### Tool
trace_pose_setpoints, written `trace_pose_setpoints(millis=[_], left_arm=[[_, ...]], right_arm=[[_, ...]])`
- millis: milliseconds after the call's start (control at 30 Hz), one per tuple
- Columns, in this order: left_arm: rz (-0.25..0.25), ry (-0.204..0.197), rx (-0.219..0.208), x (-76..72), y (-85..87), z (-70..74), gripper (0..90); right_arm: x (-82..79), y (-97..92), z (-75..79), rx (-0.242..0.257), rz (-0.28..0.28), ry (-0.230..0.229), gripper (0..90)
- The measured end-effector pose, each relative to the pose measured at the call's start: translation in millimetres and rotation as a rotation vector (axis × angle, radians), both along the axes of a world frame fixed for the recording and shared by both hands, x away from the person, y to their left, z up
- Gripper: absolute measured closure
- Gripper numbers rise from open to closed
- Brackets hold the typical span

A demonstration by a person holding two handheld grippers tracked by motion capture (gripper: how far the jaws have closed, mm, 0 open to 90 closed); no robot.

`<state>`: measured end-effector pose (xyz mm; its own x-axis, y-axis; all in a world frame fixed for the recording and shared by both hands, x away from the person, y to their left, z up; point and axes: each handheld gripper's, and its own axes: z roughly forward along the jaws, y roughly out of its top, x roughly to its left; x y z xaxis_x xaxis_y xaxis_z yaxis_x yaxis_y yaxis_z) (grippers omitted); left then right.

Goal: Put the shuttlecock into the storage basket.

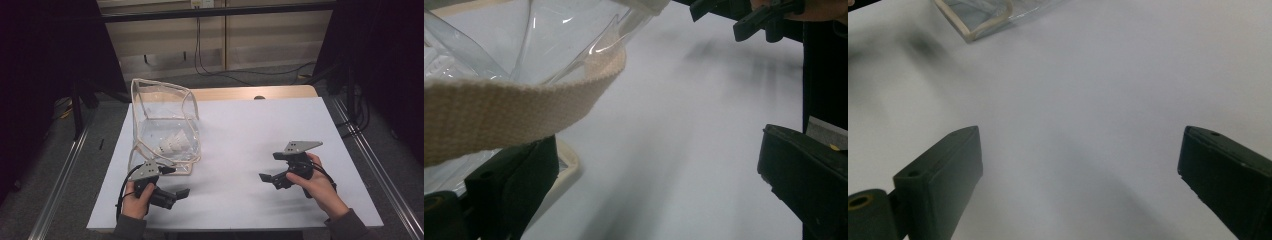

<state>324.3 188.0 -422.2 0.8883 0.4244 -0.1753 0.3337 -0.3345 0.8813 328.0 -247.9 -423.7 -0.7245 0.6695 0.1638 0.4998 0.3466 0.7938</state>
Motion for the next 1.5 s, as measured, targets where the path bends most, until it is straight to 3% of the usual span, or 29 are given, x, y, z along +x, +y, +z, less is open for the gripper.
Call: trace_pose_setpoints(millis=[667,1500], left_arm=[[0.002,-0.001,0.002,0.3,0.1,-0.1,3.2],[0.001,0.001,0.000,0.1,0.0,0.0,3.2]], right_arm=[[-5.8,-17.4,-10.6,-0.003,-0.033,0.016,3.8],[-17.0,-40.1,-11.0,0.002,-0.070,-0.003,3.7]])
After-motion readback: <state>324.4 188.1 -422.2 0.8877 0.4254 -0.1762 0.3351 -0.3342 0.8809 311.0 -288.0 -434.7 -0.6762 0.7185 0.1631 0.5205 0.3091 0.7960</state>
